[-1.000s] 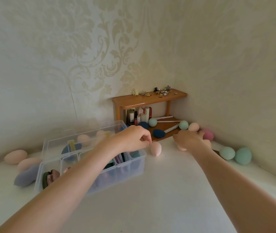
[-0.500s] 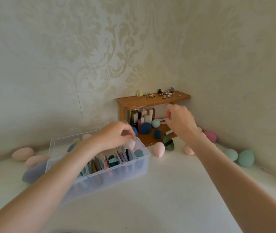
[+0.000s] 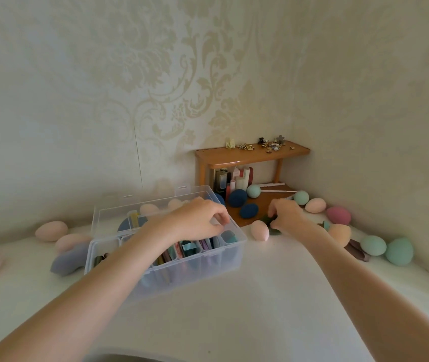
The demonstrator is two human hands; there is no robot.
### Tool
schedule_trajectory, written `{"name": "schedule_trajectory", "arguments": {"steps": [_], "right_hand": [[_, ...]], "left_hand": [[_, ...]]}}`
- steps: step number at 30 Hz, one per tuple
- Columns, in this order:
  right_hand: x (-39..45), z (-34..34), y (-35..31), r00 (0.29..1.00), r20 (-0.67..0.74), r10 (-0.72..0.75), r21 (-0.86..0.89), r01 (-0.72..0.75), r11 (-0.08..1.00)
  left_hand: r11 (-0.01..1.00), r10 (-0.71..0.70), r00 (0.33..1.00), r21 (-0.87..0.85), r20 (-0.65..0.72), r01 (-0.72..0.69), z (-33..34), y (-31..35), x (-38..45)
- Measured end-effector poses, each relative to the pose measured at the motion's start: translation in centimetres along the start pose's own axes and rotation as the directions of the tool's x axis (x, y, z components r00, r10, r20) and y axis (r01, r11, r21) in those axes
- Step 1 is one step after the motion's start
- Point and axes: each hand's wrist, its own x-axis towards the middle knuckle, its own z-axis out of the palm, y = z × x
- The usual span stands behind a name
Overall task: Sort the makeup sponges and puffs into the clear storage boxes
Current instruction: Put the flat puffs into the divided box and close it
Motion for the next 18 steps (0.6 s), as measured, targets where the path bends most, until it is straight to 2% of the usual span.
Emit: {"name": "schedule_trajectory", "arguments": {"steps": [2, 5, 7, 10, 13, 15, 18], "right_hand": [[-0.3, -0.9, -0.1, 0.991, -0.131, 0.001, 0.068, 0.008, 0.998], [-1.2, -2.6, -1.0, 0.919, -0.370, -0.136, 0.125, 0.195, 0.973], [-2.1, -3.6, -2.5, 0.873, -0.457, -0.172, 0.238, 0.307, 0.922], [-3.4, -4.4, -4.5, 0.892, -0.389, -0.229, 0.354, 0.374, 0.857], [-4.6, -3.5, -5.8, 0.905, -0.256, -0.341, 0.279, 0.406, 0.870], [-5.2, -2.5, -6.3, 0.879, -0.265, -0.396, 0.254, 0.460, 0.851], [-6.0, -2.3, -6.9, 0.800, -0.380, -0.464, 0.234, 0.568, 0.789]], "left_hand": [[1.000, 0.016, 0.997, 0.020, -0.075, -0.015, 0.5, -0.1, 0.2], [0.997, 0.018, 0.995, 0.079, -0.103, -0.010, 0.9, 0.0, 0.4], [0.993, 0.011, 0.995, 0.114, -0.100, 0.000, 1.0, 0.2, 0.5], [0.988, 0.014, 0.996, 0.157, -0.088, 0.000, 0.8, 0.3, 0.4], [0.985, 0.027, 0.998, 0.169, -0.051, -0.018, 0.4, 0.1, 0.1], [0.987, 0.045, 0.998, 0.158, -0.034, -0.039, 0.3, 0.0, -0.2], [0.987, 0.045, 0.999, 0.156, -0.018, -0.042, 0.3, 0.0, -0.3]]}}
